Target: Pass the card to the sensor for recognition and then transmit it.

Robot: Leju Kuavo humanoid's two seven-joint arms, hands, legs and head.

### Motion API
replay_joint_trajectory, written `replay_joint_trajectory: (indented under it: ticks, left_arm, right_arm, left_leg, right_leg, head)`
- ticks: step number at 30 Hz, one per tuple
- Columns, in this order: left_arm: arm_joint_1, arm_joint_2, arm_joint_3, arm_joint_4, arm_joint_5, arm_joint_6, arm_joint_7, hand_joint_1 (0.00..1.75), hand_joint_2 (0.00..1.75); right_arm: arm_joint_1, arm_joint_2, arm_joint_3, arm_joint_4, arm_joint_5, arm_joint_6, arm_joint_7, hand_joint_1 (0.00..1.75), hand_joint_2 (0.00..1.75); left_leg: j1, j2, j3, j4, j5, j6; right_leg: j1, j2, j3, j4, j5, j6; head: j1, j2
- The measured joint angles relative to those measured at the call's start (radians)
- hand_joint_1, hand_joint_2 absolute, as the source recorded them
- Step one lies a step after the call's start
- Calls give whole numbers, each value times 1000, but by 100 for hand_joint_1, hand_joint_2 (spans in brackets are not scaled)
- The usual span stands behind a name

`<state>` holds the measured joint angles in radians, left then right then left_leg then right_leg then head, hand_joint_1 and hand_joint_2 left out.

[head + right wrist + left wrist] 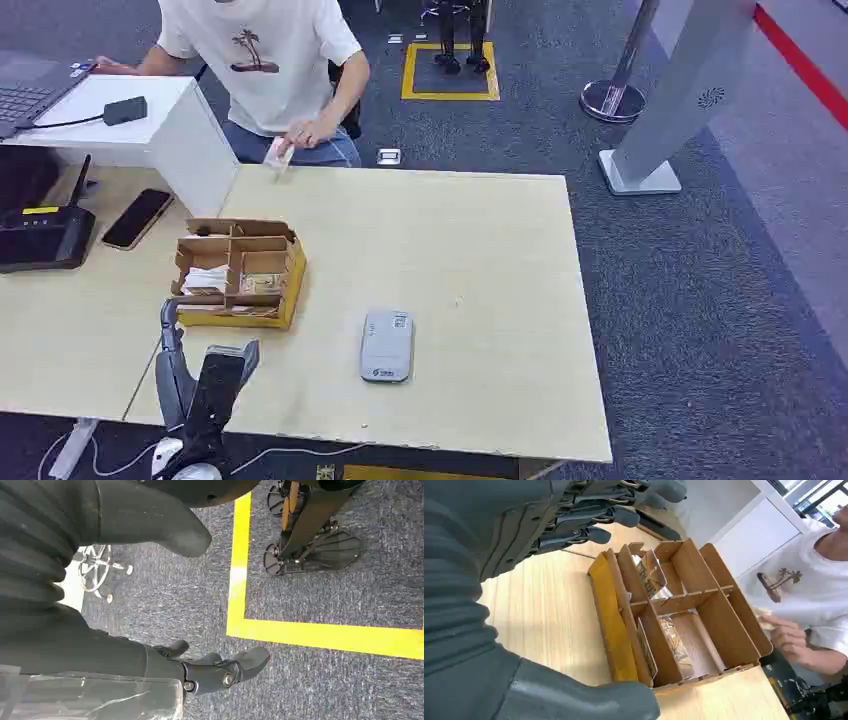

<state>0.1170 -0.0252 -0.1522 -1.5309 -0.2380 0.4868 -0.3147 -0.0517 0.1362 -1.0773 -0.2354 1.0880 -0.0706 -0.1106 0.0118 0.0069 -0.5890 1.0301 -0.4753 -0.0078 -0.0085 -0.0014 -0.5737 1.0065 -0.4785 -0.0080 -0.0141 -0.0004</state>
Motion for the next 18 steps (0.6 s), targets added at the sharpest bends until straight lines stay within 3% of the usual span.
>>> replay_joint_trajectory:
  ticks: [18]
  left_arm:
    - [0,0,0,0,3,3,0,0,175]
  right_arm:
    - [0,0,-1,0,1,0,0,0,175]
  left_leg:
    - [0,0,0,0,0,0]
  right_leg:
    - [0,0,0,0,0,0]
  head:
    - [0,0]
